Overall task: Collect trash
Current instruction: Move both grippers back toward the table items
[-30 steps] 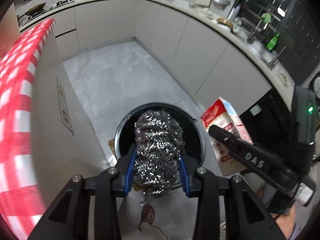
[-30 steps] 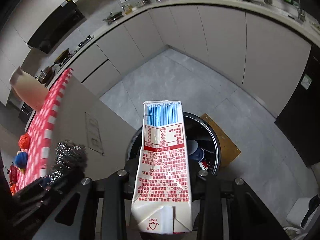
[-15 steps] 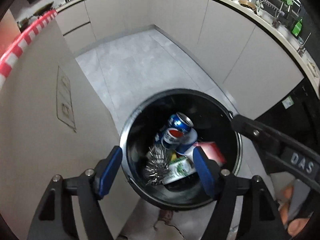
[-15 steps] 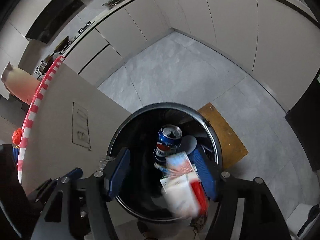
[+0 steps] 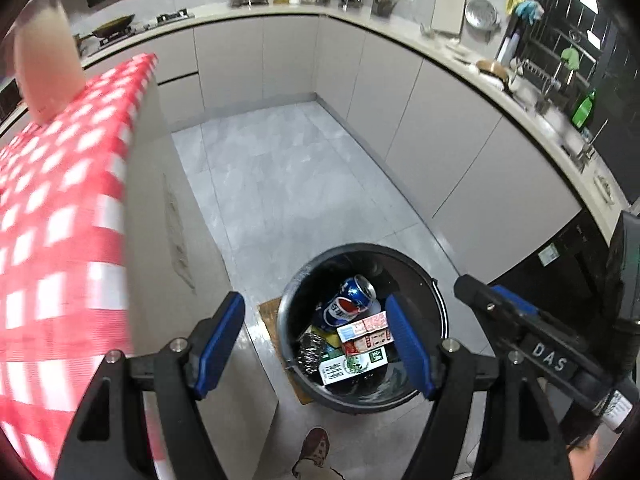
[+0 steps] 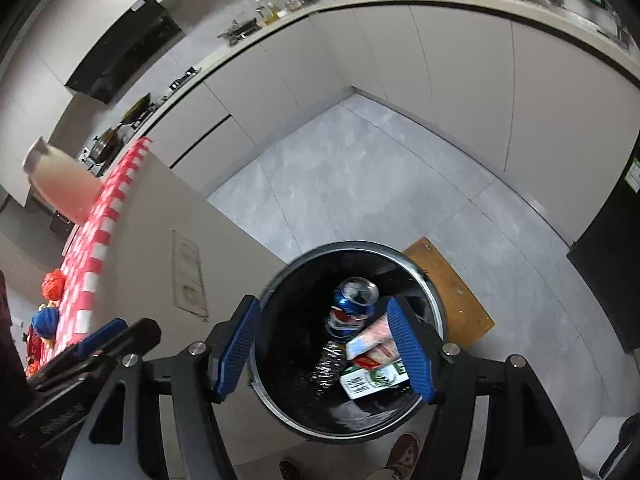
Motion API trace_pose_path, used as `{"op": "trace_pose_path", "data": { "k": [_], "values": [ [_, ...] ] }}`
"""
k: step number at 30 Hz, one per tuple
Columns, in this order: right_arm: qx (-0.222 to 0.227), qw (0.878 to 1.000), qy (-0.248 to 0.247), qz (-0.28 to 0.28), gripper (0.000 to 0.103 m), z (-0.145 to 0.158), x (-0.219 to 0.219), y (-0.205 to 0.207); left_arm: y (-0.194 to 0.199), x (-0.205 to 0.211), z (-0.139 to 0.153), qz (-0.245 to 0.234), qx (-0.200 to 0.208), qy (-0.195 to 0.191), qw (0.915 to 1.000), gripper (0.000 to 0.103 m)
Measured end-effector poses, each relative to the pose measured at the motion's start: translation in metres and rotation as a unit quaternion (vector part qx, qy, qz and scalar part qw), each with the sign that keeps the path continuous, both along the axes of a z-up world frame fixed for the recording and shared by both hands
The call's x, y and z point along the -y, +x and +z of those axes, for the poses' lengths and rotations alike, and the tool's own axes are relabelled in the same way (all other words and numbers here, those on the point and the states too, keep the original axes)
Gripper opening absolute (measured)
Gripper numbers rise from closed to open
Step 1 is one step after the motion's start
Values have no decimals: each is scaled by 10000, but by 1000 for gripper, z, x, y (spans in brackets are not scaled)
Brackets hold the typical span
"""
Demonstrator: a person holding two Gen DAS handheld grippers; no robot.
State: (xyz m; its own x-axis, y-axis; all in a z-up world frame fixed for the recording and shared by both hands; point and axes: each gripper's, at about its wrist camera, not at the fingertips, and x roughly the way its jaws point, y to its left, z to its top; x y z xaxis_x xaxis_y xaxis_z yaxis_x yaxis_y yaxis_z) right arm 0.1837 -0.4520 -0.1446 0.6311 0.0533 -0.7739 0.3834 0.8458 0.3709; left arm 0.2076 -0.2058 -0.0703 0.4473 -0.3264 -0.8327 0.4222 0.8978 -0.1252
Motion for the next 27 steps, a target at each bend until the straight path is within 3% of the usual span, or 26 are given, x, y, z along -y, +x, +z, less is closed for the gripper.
{"op": "trace_pose_path", "data": {
  "k": [15,27],
  "values": [
    [563,9967,-210,547,68,75,-150,2,0,-141,47,589,376,-203,9974,74],
    [671,9893,-150,1286,68,87,-281,19,-9,-253,48,1328,541,-3,9897,74]
  ]
}}
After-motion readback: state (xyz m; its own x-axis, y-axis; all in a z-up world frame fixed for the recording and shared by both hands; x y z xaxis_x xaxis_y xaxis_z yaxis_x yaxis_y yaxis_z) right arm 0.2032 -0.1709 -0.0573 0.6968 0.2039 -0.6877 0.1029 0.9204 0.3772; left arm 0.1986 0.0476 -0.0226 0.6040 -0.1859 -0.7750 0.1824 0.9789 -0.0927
